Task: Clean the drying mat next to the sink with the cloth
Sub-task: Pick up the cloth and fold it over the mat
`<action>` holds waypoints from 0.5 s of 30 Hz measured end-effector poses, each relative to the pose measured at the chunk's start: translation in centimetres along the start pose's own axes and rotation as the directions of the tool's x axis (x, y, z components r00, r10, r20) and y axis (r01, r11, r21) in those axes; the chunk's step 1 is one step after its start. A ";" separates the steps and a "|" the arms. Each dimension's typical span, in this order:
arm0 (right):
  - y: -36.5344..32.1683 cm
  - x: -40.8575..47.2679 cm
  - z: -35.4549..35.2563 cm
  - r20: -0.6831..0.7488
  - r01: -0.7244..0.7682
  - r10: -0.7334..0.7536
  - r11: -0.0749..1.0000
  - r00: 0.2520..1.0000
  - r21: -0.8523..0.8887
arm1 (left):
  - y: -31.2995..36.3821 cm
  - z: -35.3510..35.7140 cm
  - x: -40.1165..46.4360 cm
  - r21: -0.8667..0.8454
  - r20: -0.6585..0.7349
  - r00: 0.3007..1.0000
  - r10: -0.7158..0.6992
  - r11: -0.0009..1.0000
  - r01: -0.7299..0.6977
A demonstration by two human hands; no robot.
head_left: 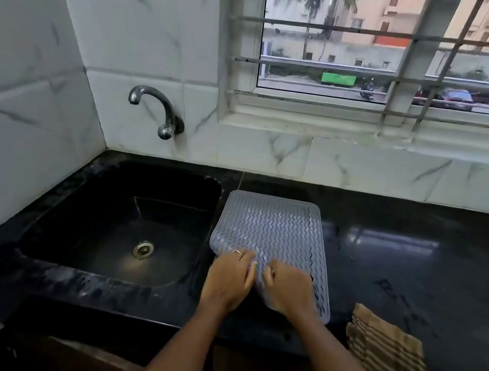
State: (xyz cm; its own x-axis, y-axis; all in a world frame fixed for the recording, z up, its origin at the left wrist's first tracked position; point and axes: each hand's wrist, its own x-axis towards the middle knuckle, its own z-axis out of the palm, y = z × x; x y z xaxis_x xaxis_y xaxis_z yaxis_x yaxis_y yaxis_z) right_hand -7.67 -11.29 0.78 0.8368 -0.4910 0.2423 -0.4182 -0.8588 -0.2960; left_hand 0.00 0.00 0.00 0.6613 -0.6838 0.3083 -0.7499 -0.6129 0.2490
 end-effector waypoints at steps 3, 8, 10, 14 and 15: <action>0.3 0.1 0.1 0.056 -0.070 0.063 0.988 0.996 0.135 | -1.4 0.5 -0.7 -0.071 0.087 0.996 -0.023 0.997 0.029; -0.6 -0.2 1.9 0.033 0.076 -0.086 0.969 0.996 0.235 | -4.4 2.6 -2.0 -0.002 0.118 0.986 -0.115 0.993 0.116; -1.3 0.2 2.6 0.075 0.168 -0.186 0.965 0.980 0.200 | -4.8 3.2 -1.6 0.049 0.128 0.986 -0.107 0.994 0.101; -2.3 0.9 3.9 0.393 0.278 -0.250 0.960 0.885 -0.015 | -4.1 3.8 -0.3 0.033 0.148 0.986 -0.077 0.997 0.073; -2.1 1.3 4.1 0.409 0.282 -0.232 0.957 0.883 -0.067 | -3.9 4.1 0.2 0.017 0.145 0.987 -0.073 0.997 0.071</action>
State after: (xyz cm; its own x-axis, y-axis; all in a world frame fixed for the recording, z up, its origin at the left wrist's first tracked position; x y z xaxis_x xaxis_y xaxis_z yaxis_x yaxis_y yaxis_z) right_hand -4.26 -9.49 -2.11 0.9800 -0.1747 -0.0953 -0.1878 -0.9703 -0.1526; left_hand 3.18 0.63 -4.69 0.7099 -0.6874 0.1530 -0.7005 -0.6666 0.2550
